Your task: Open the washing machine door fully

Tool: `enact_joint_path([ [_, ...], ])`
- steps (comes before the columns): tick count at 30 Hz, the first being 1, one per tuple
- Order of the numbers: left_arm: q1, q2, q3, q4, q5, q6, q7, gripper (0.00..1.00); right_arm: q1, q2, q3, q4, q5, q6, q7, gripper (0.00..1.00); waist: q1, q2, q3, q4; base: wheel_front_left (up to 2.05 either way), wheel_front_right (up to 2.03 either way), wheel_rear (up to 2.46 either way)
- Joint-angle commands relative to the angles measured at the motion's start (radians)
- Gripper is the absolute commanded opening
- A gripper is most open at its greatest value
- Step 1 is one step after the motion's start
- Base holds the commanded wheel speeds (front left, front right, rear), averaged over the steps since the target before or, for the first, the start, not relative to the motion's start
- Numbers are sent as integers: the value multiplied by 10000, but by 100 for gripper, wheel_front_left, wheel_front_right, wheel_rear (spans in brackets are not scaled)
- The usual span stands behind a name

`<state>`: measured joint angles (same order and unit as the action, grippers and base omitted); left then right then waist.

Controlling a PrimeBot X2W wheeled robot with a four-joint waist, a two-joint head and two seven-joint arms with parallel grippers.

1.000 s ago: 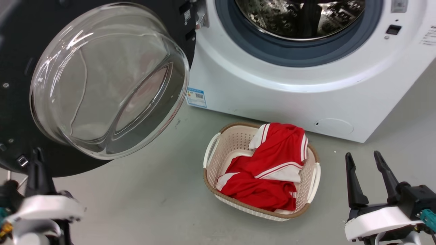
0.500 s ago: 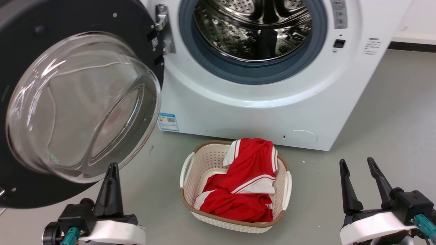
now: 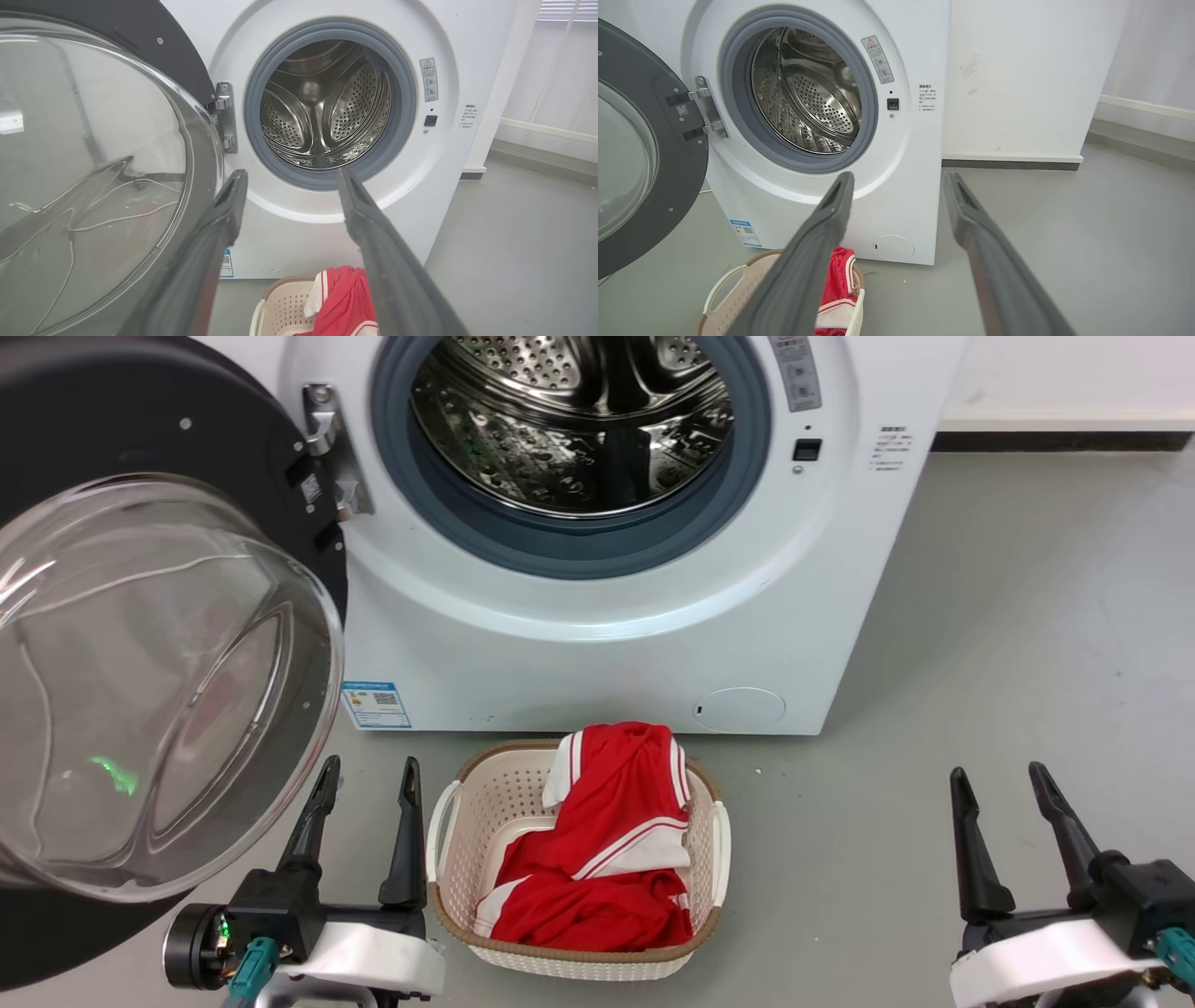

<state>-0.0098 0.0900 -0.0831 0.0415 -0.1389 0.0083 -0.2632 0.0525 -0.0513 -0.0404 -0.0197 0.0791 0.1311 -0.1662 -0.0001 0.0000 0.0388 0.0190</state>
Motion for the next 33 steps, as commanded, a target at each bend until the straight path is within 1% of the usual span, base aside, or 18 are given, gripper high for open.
enact_joint_path([
  [1,-80,-2,46,0,14,35,-21,100,160,22,-47,-74,-25,-7,26,100,1,0,-24,-130,0,0,0],
  [8,-15,-36,134,-82,118,59,-21,100,274,22,2,-157,69,-7,27,100,1,0,-62,-265,0,0,0],
  [18,95,-102,259,77,-12,-51,-22,100,327,23,42,-45,196,-7,1,100,1,0,-186,-178,0,0,0],
  [33,61,-183,395,144,30,-156,-22,100,338,23,71,9,253,-7,-41,100,1,0,-89,-146,0,0,0],
])
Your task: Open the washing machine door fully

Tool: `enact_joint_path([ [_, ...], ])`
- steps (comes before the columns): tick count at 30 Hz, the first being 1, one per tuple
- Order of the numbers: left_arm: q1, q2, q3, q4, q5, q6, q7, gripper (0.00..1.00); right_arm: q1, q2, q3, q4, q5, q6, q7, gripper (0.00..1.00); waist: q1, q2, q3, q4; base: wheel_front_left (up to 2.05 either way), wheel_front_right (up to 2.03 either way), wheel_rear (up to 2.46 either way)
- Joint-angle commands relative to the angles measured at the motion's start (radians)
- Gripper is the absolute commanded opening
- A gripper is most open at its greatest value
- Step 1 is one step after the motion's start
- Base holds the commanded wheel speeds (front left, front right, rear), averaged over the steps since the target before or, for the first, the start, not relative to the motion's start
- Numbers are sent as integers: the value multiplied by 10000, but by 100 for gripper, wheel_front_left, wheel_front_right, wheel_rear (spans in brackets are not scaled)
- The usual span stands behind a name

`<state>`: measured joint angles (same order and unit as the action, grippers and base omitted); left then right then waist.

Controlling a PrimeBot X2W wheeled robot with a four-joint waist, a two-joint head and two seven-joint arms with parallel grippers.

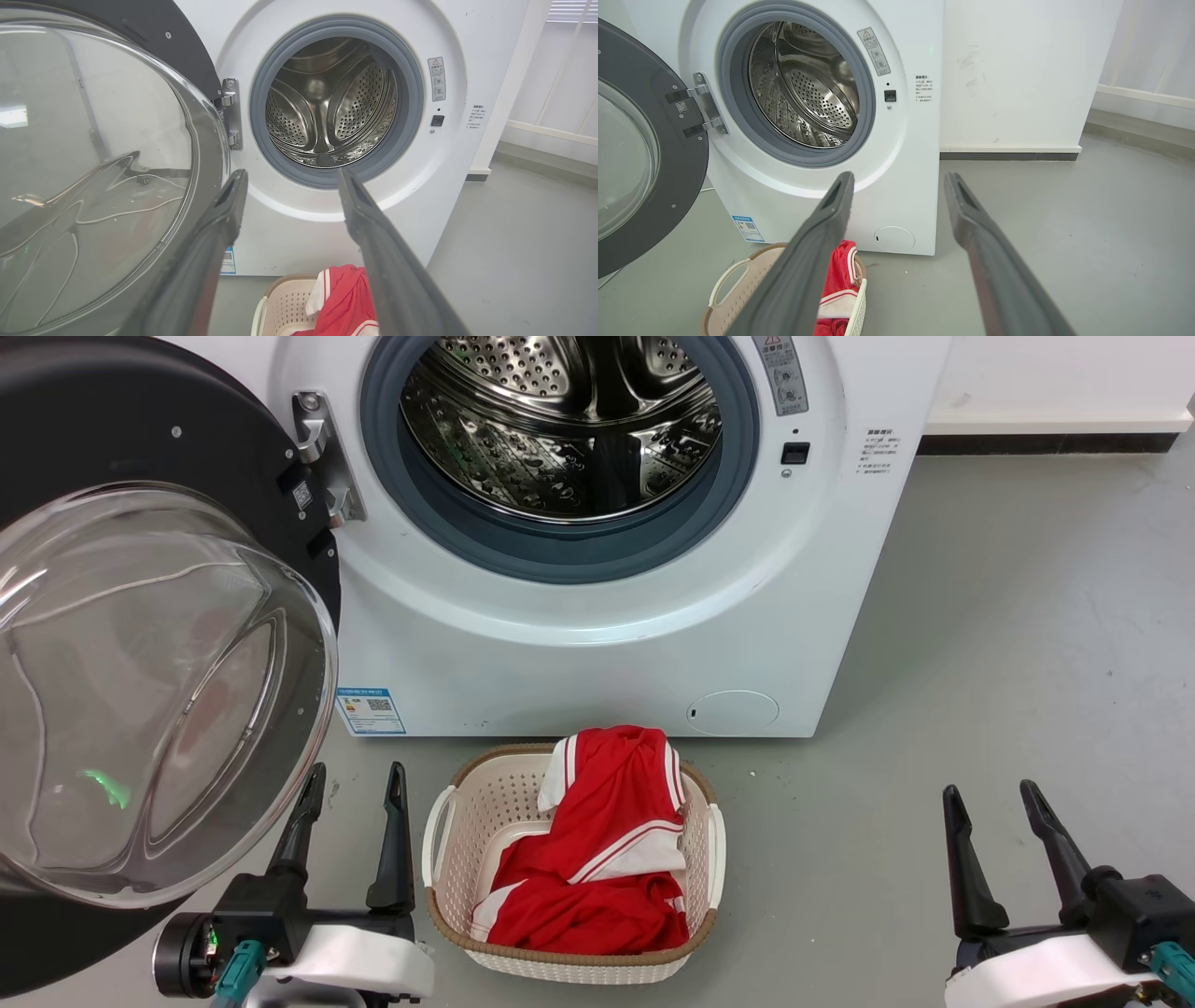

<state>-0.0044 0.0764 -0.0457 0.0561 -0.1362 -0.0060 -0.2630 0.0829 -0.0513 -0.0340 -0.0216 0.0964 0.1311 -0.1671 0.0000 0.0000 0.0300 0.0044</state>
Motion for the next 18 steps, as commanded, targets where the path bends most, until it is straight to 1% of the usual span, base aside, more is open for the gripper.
enact_joint_path([
  [1,0,-49,31,-6,-5,-26,-25,100,27,23,12,30,89,-7,-31,100,0,0,6,0,0,0,0],
  [12,-99,-87,91,-35,56,-109,-24,100,-48,23,9,29,122,-7,-64,100,0,0,131,37,0,0,0],
  [13,-11,-81,90,2,7,-92,0,0,-1,0,14,36,43,0,-16,0,0,0,131,35,0,0,0],
  [16,106,-118,98,300,-52,-91,29,0,65,2,46,311,76,0,3,0,0,0,133,34,0,0,0],
  [18,37,-121,170,384,-453,-124,158,0,58,-7,71,316,513,0,31,0,0,0,127,34,0,0,0],
])
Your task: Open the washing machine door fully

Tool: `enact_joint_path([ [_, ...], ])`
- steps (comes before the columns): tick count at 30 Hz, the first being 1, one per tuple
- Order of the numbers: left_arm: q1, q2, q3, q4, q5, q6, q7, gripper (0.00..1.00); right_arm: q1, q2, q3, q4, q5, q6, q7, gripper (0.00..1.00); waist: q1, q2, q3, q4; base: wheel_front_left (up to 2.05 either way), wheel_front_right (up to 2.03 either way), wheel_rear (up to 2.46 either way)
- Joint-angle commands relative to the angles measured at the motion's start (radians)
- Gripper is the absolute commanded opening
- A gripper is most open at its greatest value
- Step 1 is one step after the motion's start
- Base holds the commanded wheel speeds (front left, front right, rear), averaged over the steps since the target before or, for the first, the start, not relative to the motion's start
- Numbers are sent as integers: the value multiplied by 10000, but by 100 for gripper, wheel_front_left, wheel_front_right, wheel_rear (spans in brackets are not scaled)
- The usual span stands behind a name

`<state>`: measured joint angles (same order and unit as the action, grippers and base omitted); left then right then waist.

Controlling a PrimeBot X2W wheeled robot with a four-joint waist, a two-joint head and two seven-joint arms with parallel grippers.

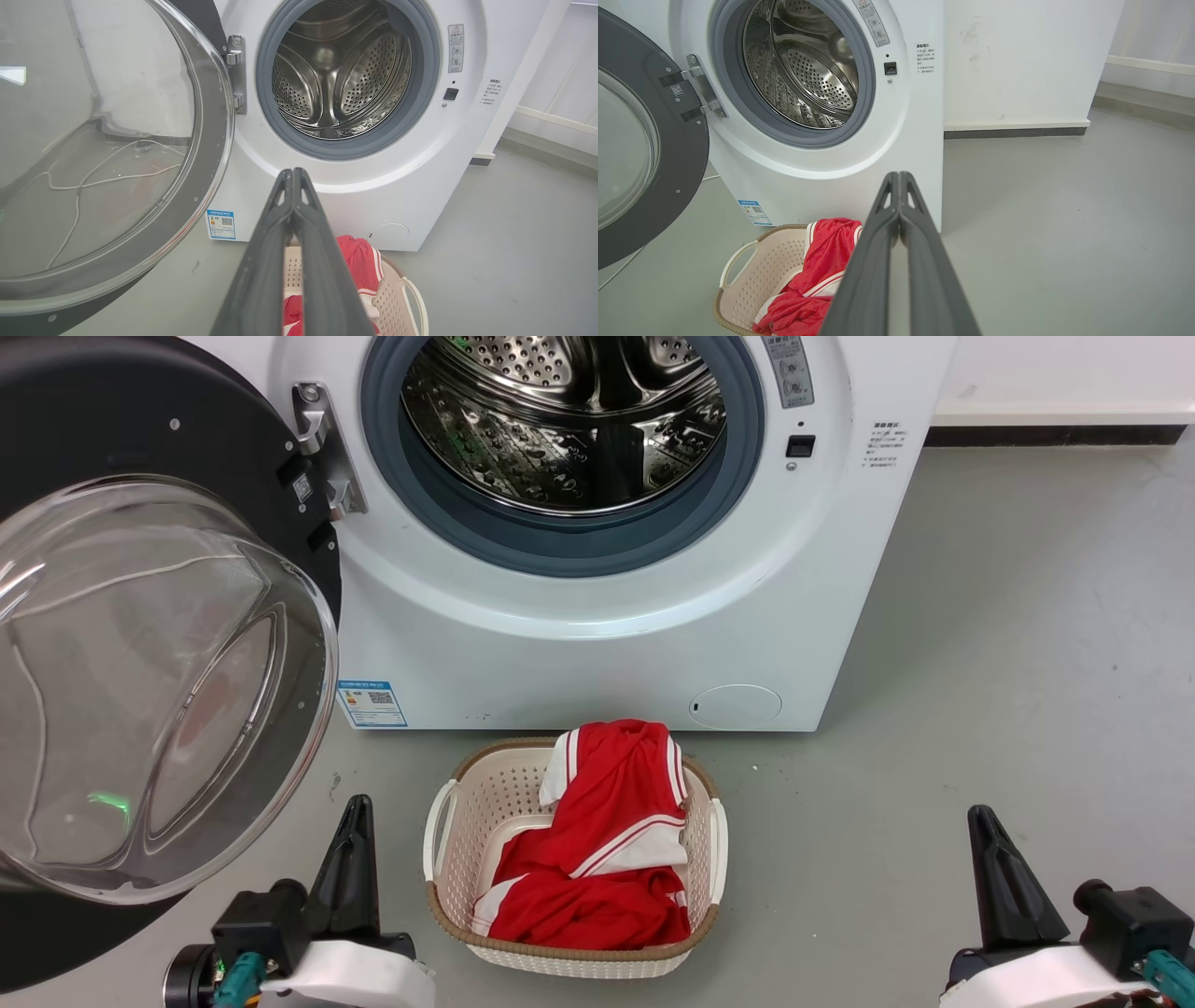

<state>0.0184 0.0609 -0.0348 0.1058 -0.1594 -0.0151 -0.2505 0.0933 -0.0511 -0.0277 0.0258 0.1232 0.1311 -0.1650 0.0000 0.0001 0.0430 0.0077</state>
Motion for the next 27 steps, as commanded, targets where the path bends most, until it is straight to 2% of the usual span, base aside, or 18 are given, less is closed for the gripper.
enact_joint_path([
  [1,-214,33,88,-83,-431,-51,94,0,-70,-24,9,-133,480,0,38,0,0,-1,-7,0,0,0,0],
  [27,-569,-9,531,354,-5034,-414,1234,0,-756,-281,45,632,5473,-2,685,0,0,-1,-90,-17,0,0,0],
])
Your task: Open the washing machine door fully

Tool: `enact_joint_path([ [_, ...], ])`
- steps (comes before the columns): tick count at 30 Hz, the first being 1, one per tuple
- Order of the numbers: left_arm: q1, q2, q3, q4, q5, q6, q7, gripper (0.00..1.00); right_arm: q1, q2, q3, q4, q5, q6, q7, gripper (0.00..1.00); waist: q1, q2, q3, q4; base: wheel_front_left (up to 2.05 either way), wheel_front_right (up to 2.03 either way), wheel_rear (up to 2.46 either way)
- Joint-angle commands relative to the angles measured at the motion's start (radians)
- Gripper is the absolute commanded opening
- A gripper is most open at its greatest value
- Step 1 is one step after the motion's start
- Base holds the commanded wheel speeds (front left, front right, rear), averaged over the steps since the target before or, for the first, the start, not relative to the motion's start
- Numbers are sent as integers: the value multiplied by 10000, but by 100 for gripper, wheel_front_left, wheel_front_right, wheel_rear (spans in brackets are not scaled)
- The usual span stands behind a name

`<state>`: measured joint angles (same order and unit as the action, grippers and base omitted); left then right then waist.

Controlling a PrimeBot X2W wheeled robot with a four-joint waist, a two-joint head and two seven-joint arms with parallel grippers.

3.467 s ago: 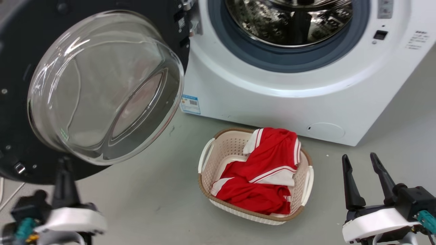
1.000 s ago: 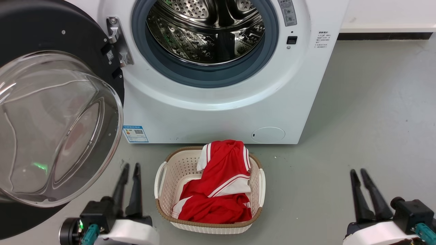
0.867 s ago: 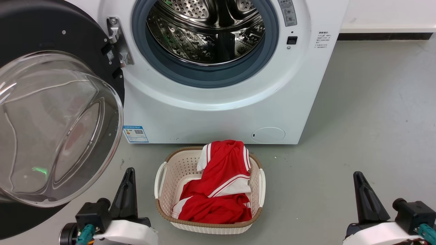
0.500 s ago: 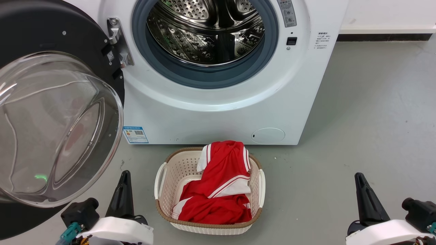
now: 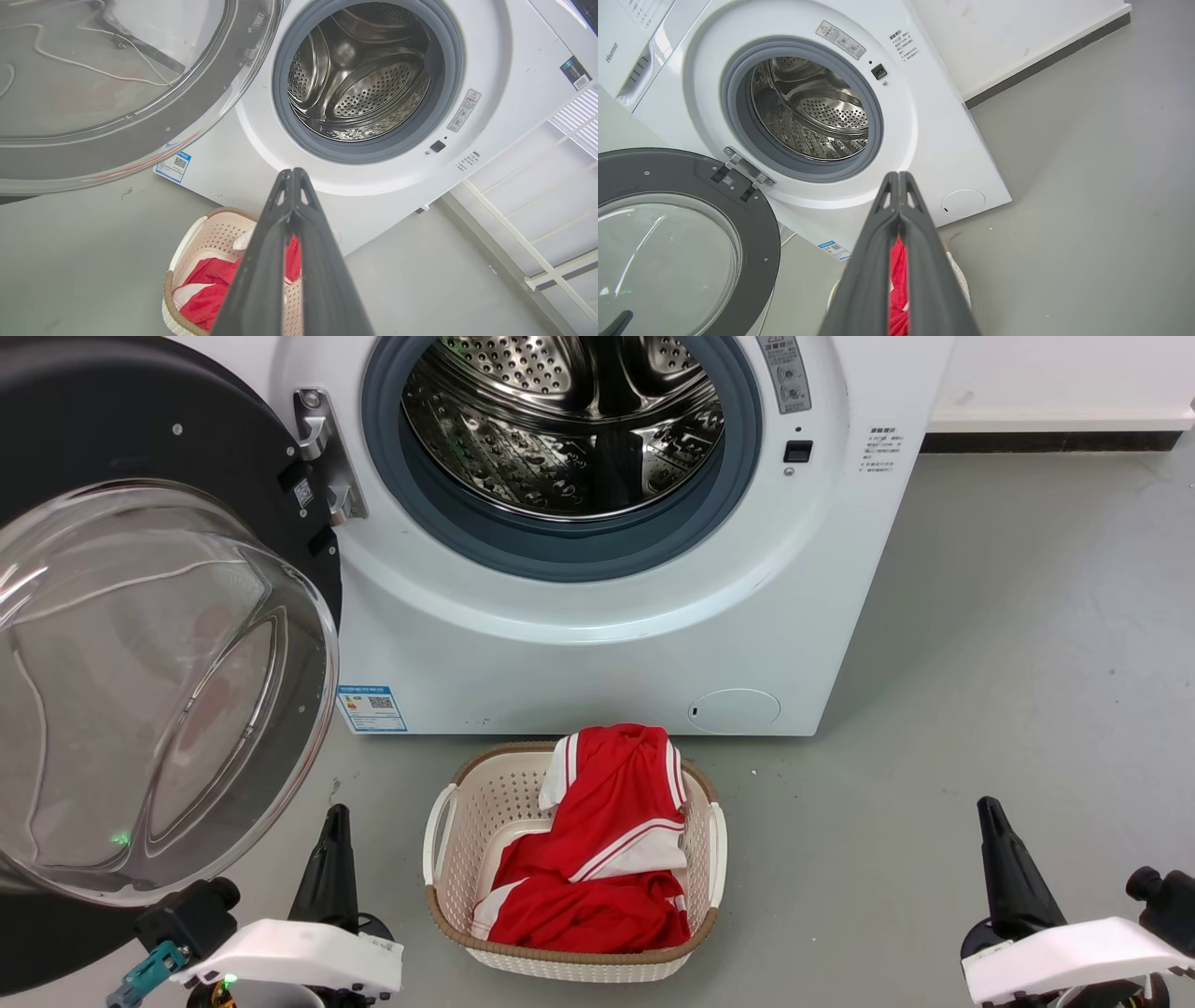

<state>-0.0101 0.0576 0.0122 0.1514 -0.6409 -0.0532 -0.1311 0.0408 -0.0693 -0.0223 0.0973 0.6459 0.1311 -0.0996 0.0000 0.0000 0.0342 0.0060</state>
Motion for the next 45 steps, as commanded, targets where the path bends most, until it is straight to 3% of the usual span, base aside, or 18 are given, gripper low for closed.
enact_joint_path([
  [1,-298,22,77,-87,-371,-46,79,0,-253,-104,-11,-59,409,-2,54,0,0,0,-5,-1,0,0,0],
  [23,-536,-8,384,229,-3317,-287,835,0,-661,-167,-99,409,3500,-2,559,0,0,0,-75,-15,0,0,0],
  [45,-719,-29,619,491,-5596,-463,1419,0,-955,-171,-221,784,5846,-3,984,0,0,0,-143,-28,0,0,0],
])
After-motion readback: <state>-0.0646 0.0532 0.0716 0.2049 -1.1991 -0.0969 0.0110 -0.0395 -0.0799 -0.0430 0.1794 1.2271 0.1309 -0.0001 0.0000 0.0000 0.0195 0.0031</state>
